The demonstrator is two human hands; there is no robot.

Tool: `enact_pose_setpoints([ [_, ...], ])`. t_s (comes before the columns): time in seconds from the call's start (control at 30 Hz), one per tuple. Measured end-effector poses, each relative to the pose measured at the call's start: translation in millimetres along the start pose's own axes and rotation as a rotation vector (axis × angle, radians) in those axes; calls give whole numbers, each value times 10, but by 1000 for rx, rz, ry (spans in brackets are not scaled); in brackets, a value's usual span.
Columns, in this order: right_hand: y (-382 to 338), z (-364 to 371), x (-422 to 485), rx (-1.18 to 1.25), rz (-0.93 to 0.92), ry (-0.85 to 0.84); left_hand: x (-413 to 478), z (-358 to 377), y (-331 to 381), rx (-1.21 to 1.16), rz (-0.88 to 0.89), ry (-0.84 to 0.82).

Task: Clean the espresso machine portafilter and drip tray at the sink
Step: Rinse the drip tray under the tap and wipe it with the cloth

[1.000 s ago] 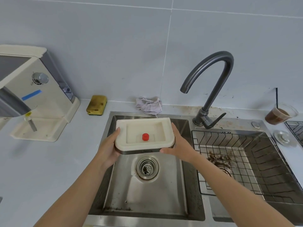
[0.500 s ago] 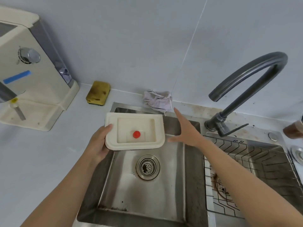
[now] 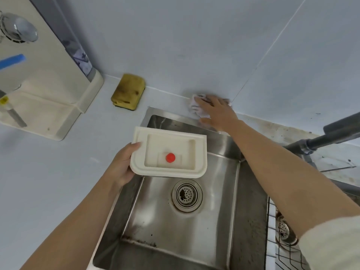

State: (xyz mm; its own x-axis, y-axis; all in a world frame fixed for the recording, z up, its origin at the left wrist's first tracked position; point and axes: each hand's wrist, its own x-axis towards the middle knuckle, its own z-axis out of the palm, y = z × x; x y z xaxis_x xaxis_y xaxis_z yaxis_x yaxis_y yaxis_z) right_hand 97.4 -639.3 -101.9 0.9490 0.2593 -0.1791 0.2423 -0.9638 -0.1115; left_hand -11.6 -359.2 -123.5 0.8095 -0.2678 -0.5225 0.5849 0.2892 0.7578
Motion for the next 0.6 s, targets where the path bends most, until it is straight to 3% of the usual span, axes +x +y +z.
enact_pose_setpoints([
  [0.3,-20,196,78,-112,38,142,124,45,-71,2,-27,-56],
  [0.37,-9,183,91,-74,56,75,116,78,-74,3,-20,-60],
  [0.43,8,141,63,15,105,18,92,131,-61,7,-10,-49],
  [0.6,-81,-158,-122,421,197,76,46,271,-31,-12,5,-15],
])
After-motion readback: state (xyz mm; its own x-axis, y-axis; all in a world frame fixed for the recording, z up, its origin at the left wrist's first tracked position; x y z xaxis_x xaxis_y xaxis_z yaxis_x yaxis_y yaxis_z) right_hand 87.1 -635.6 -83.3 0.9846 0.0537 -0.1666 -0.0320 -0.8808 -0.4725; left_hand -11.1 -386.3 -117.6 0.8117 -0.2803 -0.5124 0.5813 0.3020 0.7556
